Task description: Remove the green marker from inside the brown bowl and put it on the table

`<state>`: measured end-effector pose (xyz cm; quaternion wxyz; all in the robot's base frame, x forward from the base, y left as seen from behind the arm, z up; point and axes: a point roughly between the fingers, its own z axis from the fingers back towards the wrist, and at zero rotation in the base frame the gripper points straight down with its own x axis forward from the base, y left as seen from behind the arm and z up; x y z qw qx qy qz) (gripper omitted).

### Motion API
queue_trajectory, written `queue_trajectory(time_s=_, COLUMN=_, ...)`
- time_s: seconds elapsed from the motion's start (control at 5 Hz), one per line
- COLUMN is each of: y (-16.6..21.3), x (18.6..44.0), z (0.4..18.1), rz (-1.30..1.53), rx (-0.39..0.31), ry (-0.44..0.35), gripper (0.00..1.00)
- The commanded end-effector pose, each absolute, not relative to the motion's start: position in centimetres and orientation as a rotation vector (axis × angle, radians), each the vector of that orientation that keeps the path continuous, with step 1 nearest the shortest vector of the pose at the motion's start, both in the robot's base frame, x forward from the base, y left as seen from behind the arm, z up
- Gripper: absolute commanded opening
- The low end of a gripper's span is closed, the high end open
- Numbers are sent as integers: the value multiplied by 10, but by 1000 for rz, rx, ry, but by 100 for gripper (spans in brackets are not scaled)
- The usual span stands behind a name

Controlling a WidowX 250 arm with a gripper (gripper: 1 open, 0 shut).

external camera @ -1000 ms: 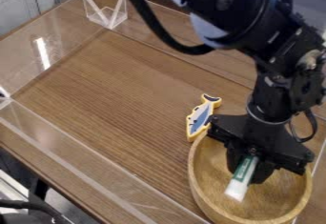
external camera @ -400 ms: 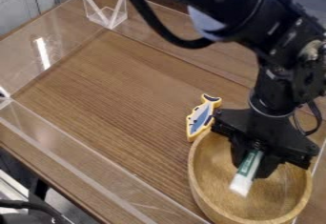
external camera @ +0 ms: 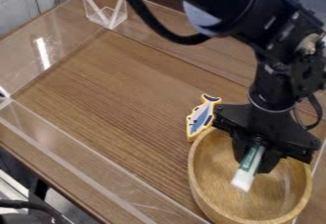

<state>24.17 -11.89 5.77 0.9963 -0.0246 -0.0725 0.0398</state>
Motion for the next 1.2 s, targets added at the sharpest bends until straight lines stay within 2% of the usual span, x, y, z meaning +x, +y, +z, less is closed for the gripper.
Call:
queue_trajectory(time_s=0.0, y=-122, x=254, z=74, rz=87, rx=-88, ry=-214, gripper=0)
queue_trajectory(time_s=0.4, y=-121, x=257, z=72, rz=81, rx=-85, ry=-221, gripper=0)
queue_trajectory(time_s=0.6, y=-119, x=257, z=81, rz=70, rx=-86, ry=-219, gripper=0)
queue_trajectory(time_s=0.8, y=-115, x=258, z=90, rz=65, rx=-89, ry=-220, gripper=0)
queue_trajectory(time_s=1.0, y=-107, x=262, z=121, rz=64, rx=-94, ry=-235, gripper=0)
